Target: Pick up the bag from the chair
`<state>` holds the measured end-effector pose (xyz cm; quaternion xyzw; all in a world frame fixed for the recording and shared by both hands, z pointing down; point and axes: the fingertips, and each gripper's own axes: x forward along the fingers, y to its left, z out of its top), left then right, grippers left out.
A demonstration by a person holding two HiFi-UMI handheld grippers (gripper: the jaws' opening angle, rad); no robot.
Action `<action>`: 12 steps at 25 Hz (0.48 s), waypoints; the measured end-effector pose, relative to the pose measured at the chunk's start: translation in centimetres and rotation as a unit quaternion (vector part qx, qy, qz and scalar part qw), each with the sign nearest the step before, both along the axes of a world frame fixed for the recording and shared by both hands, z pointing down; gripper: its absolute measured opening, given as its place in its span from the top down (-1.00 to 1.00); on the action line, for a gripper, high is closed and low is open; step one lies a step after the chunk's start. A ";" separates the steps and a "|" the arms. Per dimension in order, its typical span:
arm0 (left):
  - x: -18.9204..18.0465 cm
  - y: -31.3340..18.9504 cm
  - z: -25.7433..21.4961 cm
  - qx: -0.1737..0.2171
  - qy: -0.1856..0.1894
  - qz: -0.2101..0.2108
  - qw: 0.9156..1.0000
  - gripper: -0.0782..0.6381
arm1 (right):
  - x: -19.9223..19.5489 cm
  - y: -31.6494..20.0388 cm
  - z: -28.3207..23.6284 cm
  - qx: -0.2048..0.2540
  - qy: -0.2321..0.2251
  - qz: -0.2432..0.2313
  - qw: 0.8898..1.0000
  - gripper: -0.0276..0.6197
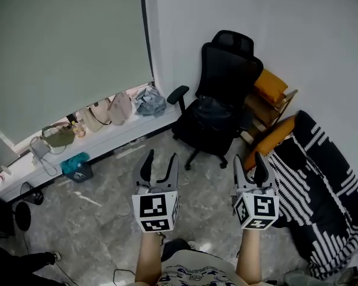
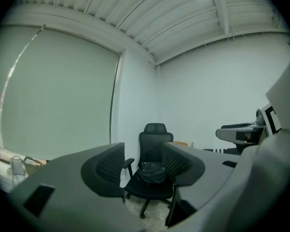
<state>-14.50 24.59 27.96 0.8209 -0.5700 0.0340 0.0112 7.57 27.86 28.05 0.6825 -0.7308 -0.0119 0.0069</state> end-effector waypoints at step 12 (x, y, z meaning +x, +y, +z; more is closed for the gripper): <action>4.6 -15.0 3.0 -0.021 -0.011 0.020 1.000 0.11 | 4.5 -14.1 2.9 -0.018 -0.004 0.021 1.000 0.16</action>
